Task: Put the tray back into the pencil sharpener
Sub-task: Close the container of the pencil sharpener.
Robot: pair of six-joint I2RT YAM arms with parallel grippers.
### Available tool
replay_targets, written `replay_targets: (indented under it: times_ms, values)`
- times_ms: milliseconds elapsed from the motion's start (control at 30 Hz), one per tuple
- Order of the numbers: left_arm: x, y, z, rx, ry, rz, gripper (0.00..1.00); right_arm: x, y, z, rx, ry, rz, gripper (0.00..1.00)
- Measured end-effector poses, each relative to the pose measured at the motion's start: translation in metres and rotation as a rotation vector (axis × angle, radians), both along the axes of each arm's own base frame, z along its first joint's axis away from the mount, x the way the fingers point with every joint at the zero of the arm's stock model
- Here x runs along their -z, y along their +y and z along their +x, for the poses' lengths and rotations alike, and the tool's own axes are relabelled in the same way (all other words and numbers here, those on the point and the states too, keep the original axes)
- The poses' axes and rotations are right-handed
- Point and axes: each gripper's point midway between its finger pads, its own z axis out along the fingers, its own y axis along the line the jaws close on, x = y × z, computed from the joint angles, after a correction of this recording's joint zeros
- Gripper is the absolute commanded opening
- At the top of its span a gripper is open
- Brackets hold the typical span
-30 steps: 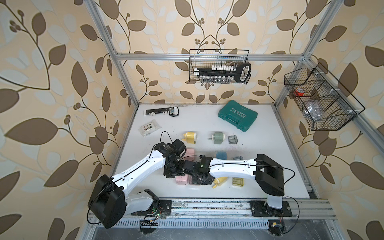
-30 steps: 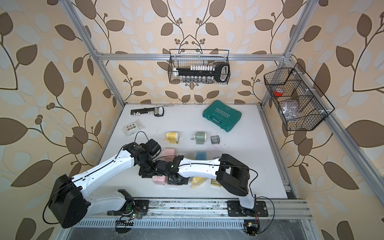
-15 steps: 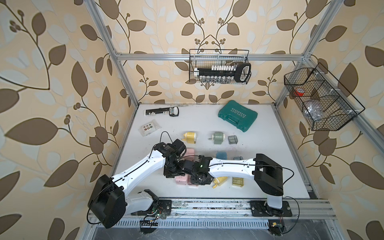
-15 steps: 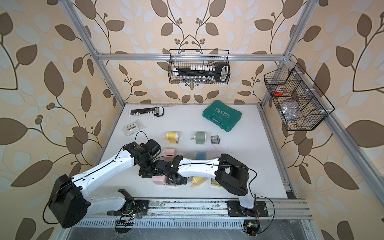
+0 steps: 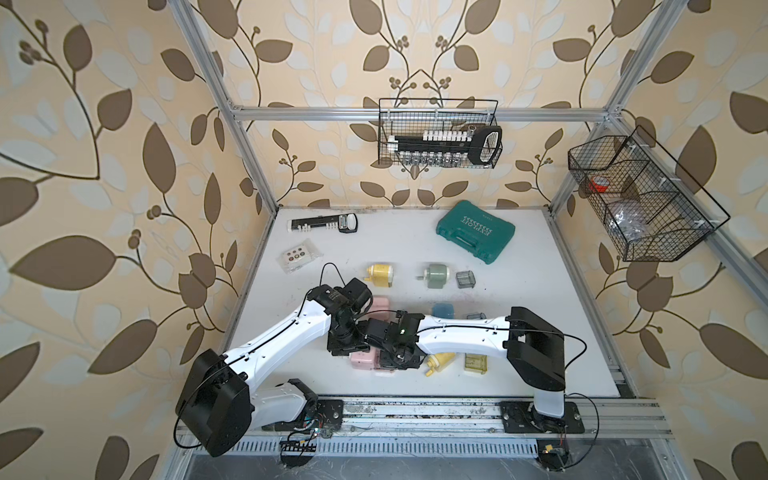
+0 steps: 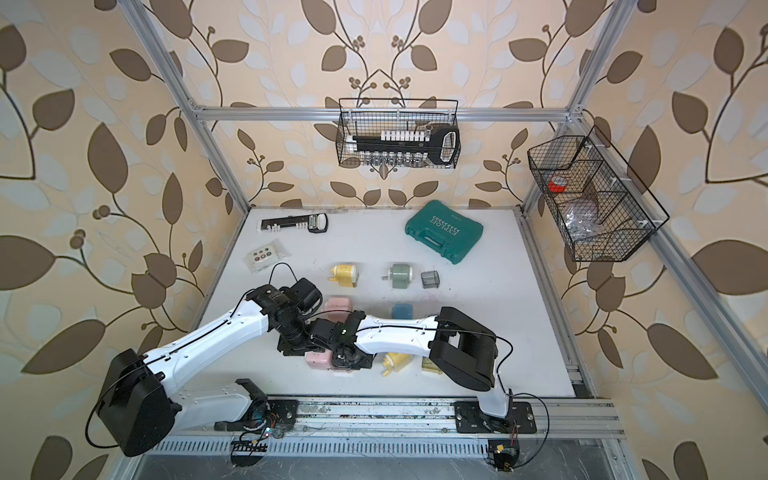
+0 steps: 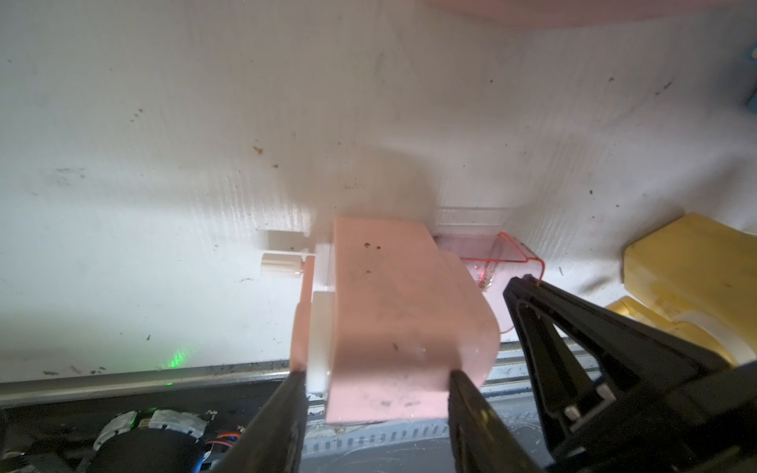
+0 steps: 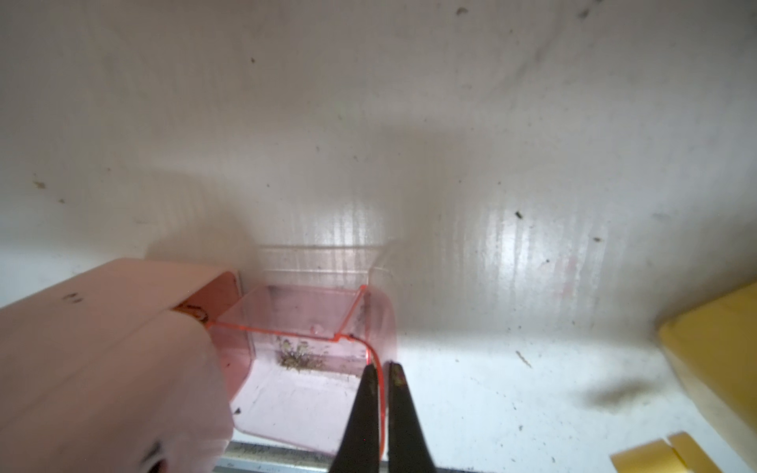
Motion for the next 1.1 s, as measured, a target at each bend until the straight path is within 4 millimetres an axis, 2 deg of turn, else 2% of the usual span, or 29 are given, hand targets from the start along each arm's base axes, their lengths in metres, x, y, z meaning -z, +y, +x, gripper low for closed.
replay_targets:
  times_ms: [1100]
  values:
    - [0.000,0.000,0.000,0.000,0.000,0.000,0.56,0.004,0.018,0.005,-0.007,-0.016,0.092,0.00]
